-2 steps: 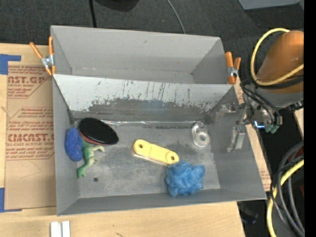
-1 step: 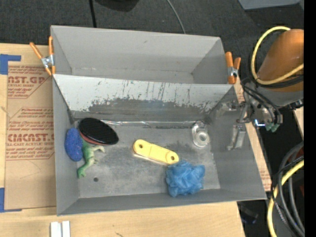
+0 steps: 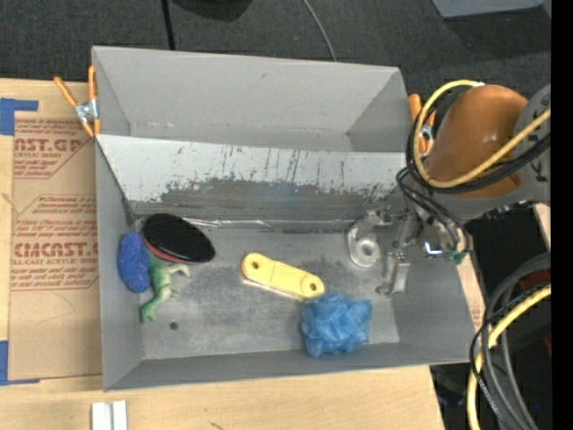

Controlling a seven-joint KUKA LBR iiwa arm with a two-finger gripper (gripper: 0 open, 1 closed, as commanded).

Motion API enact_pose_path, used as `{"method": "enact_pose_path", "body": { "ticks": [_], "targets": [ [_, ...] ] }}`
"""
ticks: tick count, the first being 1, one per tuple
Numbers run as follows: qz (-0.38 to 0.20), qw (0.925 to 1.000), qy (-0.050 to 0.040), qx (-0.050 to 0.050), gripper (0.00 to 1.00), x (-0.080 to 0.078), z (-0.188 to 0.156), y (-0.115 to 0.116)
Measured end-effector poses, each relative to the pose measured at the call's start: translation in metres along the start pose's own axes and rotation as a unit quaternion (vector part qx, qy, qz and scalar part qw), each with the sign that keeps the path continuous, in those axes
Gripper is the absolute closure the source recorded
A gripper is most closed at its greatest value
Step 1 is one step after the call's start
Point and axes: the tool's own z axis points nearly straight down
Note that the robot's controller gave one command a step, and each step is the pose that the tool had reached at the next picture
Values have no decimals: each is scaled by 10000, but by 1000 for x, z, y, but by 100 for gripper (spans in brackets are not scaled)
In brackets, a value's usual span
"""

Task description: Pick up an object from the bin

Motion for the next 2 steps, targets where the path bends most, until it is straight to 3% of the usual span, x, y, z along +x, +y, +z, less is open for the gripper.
{"method": "enact_pose_path", "body": {
  "ticks": [1,2],
  "targets": [
    [-341,9994,-13,-25,0,-11,37,20],
    [-245,9997,-21,8,0,6,78,34]
  ]
}}
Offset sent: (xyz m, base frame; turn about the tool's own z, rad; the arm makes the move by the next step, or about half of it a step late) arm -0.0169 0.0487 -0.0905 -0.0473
